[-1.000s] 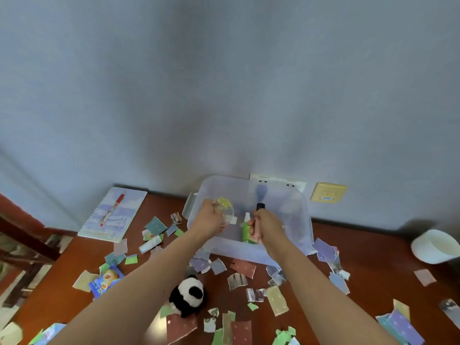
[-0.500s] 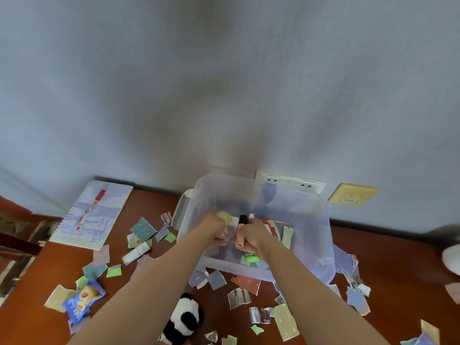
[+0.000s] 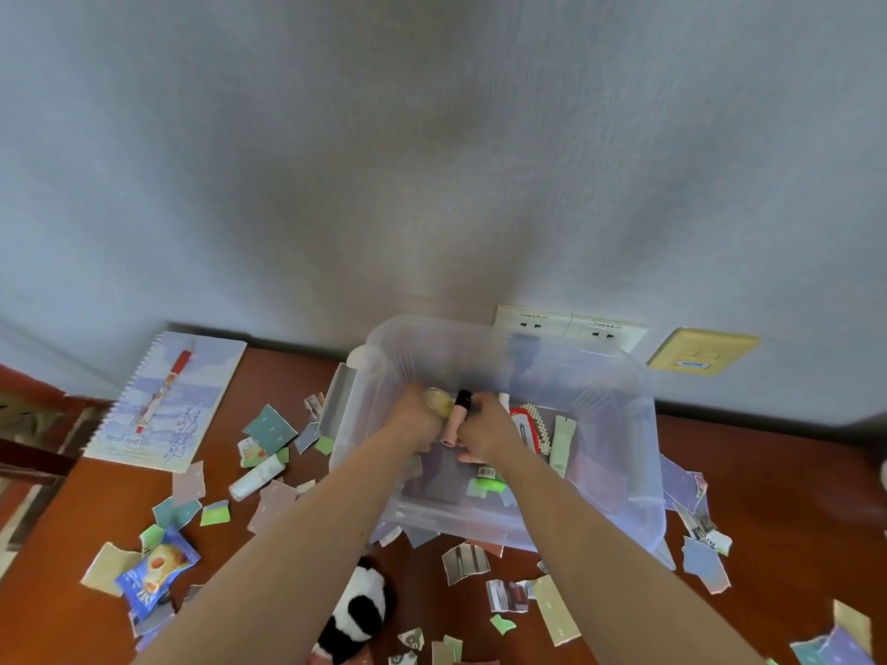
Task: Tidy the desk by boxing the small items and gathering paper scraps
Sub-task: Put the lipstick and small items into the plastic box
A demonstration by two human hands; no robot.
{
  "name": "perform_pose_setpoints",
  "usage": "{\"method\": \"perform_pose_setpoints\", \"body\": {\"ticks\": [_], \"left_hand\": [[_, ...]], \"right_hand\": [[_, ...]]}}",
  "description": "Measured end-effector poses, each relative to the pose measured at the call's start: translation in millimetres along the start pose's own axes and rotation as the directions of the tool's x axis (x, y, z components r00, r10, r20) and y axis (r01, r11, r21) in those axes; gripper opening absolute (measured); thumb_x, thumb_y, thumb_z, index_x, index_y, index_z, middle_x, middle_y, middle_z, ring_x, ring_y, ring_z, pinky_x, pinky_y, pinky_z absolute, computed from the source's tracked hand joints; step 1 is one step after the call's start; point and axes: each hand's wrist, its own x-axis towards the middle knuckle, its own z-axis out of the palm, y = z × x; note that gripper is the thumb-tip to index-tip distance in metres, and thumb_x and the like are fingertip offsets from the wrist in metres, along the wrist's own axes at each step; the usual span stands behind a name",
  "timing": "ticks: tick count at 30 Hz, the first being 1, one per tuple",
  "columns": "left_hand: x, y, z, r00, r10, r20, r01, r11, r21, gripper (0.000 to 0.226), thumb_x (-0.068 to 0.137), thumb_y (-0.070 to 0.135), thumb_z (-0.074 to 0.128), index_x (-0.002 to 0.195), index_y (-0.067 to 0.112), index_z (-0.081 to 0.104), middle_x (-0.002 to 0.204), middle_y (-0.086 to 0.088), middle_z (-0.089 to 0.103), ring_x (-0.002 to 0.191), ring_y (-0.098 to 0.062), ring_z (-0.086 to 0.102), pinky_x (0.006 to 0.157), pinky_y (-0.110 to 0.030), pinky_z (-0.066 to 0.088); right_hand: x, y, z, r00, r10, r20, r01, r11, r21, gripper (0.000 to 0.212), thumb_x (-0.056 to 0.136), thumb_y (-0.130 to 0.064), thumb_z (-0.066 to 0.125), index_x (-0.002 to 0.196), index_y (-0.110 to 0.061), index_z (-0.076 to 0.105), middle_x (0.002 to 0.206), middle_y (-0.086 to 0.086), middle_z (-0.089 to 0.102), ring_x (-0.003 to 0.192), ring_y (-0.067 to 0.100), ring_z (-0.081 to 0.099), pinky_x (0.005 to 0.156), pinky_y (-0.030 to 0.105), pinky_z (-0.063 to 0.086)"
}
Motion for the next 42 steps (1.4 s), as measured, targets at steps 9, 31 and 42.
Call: {"method": "perform_pose_setpoints", "body": {"ticks": [9,31,42], "left_hand": [[7,-12,3,0.995,0.058,-0.085,-0.053,0.997,0.060,0.042,0.086,-0.002,0.047,0.127,0.005,0.052,0.121,-0.015,0.060,0.114,-0.034,0.056,0.092,-0.041,0.050],[-169,-30,24,0.852,0.475,-0.218,-0.518,0.823,-0.231,0.032,0.089,-0.003,0.046,0.097,0.025,0.060,0.093,-0.004,0.066,0.090,-0.023,0.064,0.083,-0.037,0.056],[-182,-128,-20,0.929,0.252,-0.272,-0.313,0.927,-0.207,0.030,0.089,0.001,0.044,0.103,0.021,0.062,0.095,-0.002,0.067,0.085,-0.017,0.065,0.082,-0.040,0.054]], "right_hand": [[-14,0,-7,1.000,-0.021,0.011,0.021,1.000,0.011,0.032,0.085,0.000,0.044,0.112,-0.018,0.047,0.088,0.011,0.053,0.087,0.031,0.052,0.059,0.027,0.046],[-194,23,-44,0.859,-0.294,-0.419,0.413,0.882,0.226,0.017,0.094,-0.007,0.051,0.104,-0.012,0.063,0.092,0.009,0.068,0.068,0.013,0.063,0.057,0.022,0.053],[-212,42,31,0.961,-0.266,-0.072,0.272,0.959,0.086,0.019,0.092,-0.006,0.048,0.096,-0.018,0.062,0.087,0.005,0.068,0.071,0.014,0.063,0.066,0.031,0.054]]}}
